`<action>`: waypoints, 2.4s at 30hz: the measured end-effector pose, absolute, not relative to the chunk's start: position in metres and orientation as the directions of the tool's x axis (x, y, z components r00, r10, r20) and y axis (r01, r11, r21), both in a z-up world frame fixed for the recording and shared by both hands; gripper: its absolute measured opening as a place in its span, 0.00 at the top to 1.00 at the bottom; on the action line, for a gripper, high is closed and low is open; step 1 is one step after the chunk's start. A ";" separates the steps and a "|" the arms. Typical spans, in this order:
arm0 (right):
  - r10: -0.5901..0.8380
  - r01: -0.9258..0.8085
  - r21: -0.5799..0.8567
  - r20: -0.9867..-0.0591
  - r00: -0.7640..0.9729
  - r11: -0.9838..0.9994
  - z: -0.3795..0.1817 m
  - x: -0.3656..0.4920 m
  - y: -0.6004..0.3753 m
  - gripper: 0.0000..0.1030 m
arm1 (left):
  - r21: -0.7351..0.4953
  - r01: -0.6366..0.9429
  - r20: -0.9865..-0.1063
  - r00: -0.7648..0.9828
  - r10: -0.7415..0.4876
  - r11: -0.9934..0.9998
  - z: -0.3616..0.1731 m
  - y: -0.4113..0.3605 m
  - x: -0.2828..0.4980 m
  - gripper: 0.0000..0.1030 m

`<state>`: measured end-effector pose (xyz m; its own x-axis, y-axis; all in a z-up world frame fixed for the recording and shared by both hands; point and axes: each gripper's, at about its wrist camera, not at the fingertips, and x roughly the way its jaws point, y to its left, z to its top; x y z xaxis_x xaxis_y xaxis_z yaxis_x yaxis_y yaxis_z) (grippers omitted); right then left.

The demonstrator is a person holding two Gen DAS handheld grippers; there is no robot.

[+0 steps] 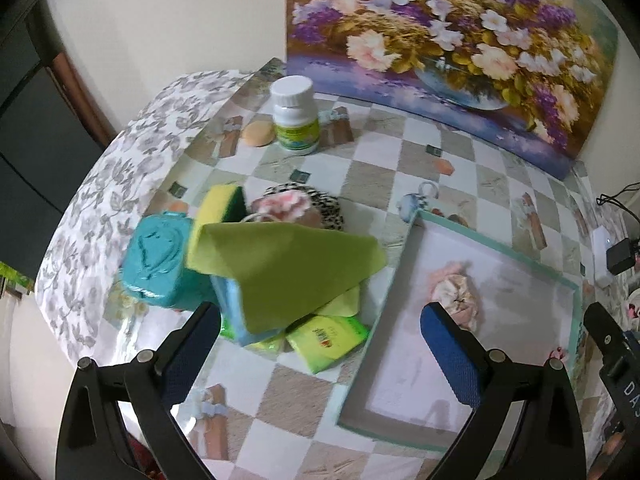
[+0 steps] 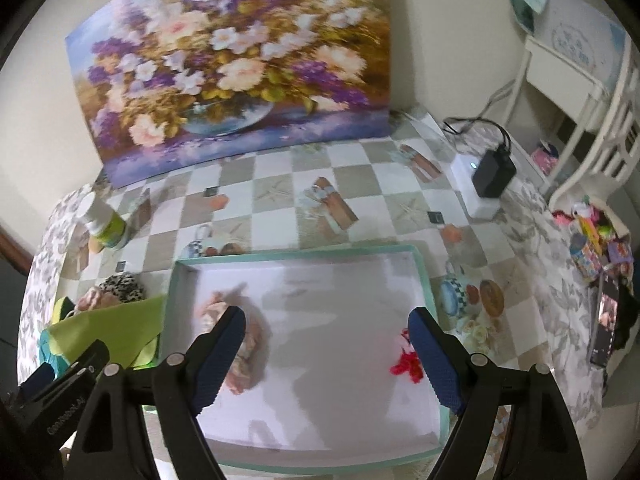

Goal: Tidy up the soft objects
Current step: 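Move left gripper back to the lime-green cloth on the pile, then close left gripper on the edge of the lime-green cloth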

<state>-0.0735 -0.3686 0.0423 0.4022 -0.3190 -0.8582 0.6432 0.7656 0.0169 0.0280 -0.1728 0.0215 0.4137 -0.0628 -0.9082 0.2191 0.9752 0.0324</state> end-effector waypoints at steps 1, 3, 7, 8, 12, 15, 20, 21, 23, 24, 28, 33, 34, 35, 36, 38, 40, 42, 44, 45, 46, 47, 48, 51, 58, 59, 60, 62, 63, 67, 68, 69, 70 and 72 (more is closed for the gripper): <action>-0.314 0.634 0.022 -0.856 0.411 0.773 0.044 -0.071 -0.364 0.16 | 0.033 0.215 -0.908 0.414 -0.061 0.976 0.023 -0.170 0.028 0.03; -0.303 0.620 0.031 -0.853 0.425 0.784 0.047 -0.068 -0.357 0.16 | 0.027 0.205 -0.909 0.413 -0.061 0.978 0.026 -0.161 0.030 0.03; -0.308 0.586 0.009 -0.845 0.438 0.810 0.053 -0.060 -0.341 0.16 | -0.012 0.185 -0.904 0.418 -0.090 0.983 0.034 -0.139 0.035 0.03; -0.310 0.571 -0.003 -0.842 0.441 0.821 0.054 -0.056 -0.334 0.16 | -0.035 0.179 -0.903 0.415 -0.108 0.983 0.036 -0.133 0.037 0.03; -0.273 0.525 0.016 -0.840 0.468 0.851 0.056 -0.047 -0.319 0.16 | -0.107 0.153 -0.904 0.397 -0.160 0.982 0.037 -0.111 0.044 0.03; -0.234 0.494 0.039 -0.846 0.480 0.869 0.054 -0.040 -0.307 0.16 | -0.146 0.130 -0.905 0.382 -0.185 0.981 0.036 -0.097 0.049 0.03; -0.155 0.406 0.064 -0.861 0.484 0.911 0.040 -0.024 -0.278 0.16 | -0.194 0.095 -0.906 0.365 -0.215 0.976 0.034 -0.075 0.053 0.03; -0.137 0.394 0.074 -0.865 0.483 0.916 0.037 -0.020 -0.272 0.16 | -0.196 0.092 -0.906 0.364 -0.217 0.976 0.033 -0.072 0.054 0.03; -0.112 0.380 0.092 -0.869 0.481 0.921 0.032 -0.016 -0.264 0.16 | -0.205 0.085 -0.909 0.354 -0.222 0.975 0.031 -0.065 0.056 0.03; -0.099 0.371 0.100 -0.872 0.479 0.923 0.029 -0.013 -0.259 0.16 | -0.213 0.081 -0.909 0.350 -0.228 0.974 0.029 -0.063 0.058 0.03; -0.076 0.345 0.104 -0.879 0.471 0.933 0.021 -0.006 -0.244 0.16 | -0.219 0.067 -0.907 0.355 -0.228 0.974 0.025 -0.055 0.065 0.03; -0.059 0.340 0.116 -0.884 0.464 0.933 0.014 0.001 -0.238 0.16 | -0.273 0.089 -0.890 0.355 -0.286 0.958 0.026 -0.054 0.073 0.03; -0.049 0.346 0.130 -0.885 0.464 0.929 0.013 0.002 -0.239 0.16 | -0.269 0.099 -0.888 0.359 -0.287 0.958 0.026 -0.056 0.074 0.03; -0.035 0.348 0.148 -0.883 0.468 0.926 0.012 0.003 -0.240 0.16 | -0.262 0.112 -0.887 0.364 -0.285 0.959 0.027 -0.059 0.075 0.03; -0.026 0.350 0.160 -0.881 0.472 0.923 0.012 0.003 -0.241 0.16 | -0.257 0.122 -0.885 0.368 -0.284 0.959 0.028 -0.061 0.076 0.03; -0.010 0.355 0.184 -0.878 0.479 0.917 0.010 0.004 -0.243 0.16 | -0.258 0.146 -0.881 0.370 -0.294 0.955 0.029 -0.066 0.079 0.03; -0.017 0.360 0.175 -0.881 0.472 0.916 0.008 0.006 -0.244 0.16 | -0.256 0.161 -0.882 0.366 -0.298 0.953 0.028 -0.071 0.083 0.03; -0.030 0.370 0.162 -0.886 0.463 0.915 0.006 0.008 -0.245 0.16 | -0.252 0.178 -0.882 0.362 -0.301 0.951 0.026 -0.076 0.088 0.05; -0.048 0.382 0.142 -0.893 0.447 0.913 0.004 0.010 -0.247 0.16 | -0.251 0.199 -0.885 0.350 -0.308 0.947 0.023 -0.082 0.094 0.13; -0.054 0.387 0.137 -0.894 0.445 0.912 0.004 0.011 -0.248 0.16 | -0.252 0.206 -0.887 0.343 -0.311 0.946 0.021 -0.084 0.096 0.21; -0.059 0.388 0.133 -0.894 0.444 0.912 0.004 0.012 -0.249 0.16 | -0.254 0.212 -0.890 0.331 -0.314 0.944 0.018 -0.086 0.099 0.26; -0.060 0.388 0.131 -0.895 0.443 0.912 0.003 0.013 -0.250 0.16 | -0.258 0.215 -0.893 0.320 -0.317 0.942 0.015 -0.088 0.100 0.28; -0.062 0.389 0.129 -0.895 0.441 0.912 0.002 0.014 -0.251 0.16 | -0.260 0.216 -0.895 0.311 -0.319 0.941 0.011 -0.089 0.102 0.31; -0.074 0.400 0.118 -0.898 0.433 0.909 0.000 0.016 -0.254 0.16 | -0.257 0.216 -0.905 0.287 -0.313 0.942 0.001 -0.093 0.107 0.43; -0.065 0.424 0.128 -0.909 0.411 0.897 -0.009 0.019 -0.258 0.16 | -0.194 0.248 -0.908 0.321 -0.270 0.949 -0.001 -0.097 0.108 0.65; -0.064 0.426 0.128 -0.910 0.409 0.896 -0.009 0.019 -0.258 0.16 | -0.184 0.252 -0.909 0.324 -0.262 0.950 -0.001 -0.097 0.107 0.67; -0.063 0.427 0.130 -0.910 0.409 0.895 -0.009 0.019 -0.259 0.16 | -0.177 0.252 -0.910 0.327 -0.255 0.952 -0.001 -0.098 0.108 0.70; -0.063 0.428 0.130 -0.910 0.409 0.895 -0.009 0.018 -0.259 0.16 | -0.165 0.250 -0.911 0.332 -0.245 0.954 -0.001 -0.097 0.107 0.71; -0.064 0.428 0.130 -0.910 0.410 0.894 -0.009 0.018 -0.259 0.16 | -0.165 0.249 -0.911 0.332 -0.244 0.954 -0.001 -0.097 0.107 0.74; -0.063 0.436 0.135 -0.910 0.410 0.890 -0.008 0.017 -0.261 0.16 | -0.170 0.249 -0.912 0.327 -0.247 0.954 0.000 -0.096 0.107 0.80; -0.061 0.438 0.137 -0.910 0.410 0.888 -0.009 0.016 -0.262 0.16 | -0.177 0.248 -0.911 0.325 -0.253 0.953 0.001 -0.096 0.107 0.80; -0.060 0.443 0.140 -0.911 0.408 0.886 -0.009 0.016 -0.263 0.16 | -0.190 0.245 -0.909 0.321 -0.264 0.951 0.001 -0.095 0.106 0.80; -0.058 0.446 0.143 -0.912 0.407 0.884 -0.009 0.016 -0.264 0.16 | -0.204 0.245 -0.908 0.315 -0.277 0.948 0.001 -0.095 0.107 0.80; -0.054 0.452 0.149 -0.912 0.406 0.880 -0.010 0.015 -0.266 0.16 | -0.223 0.250 -0.905 0.305 -0.295 0.942 0.002 -0.096 0.106 0.80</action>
<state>0.0150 -0.2657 -0.0099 0.4058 -0.0539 -0.9124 0.4519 0.8795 0.1490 0.1059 -0.0959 0.0023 0.3051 -0.2953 -0.9054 0.2499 0.9422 -0.2231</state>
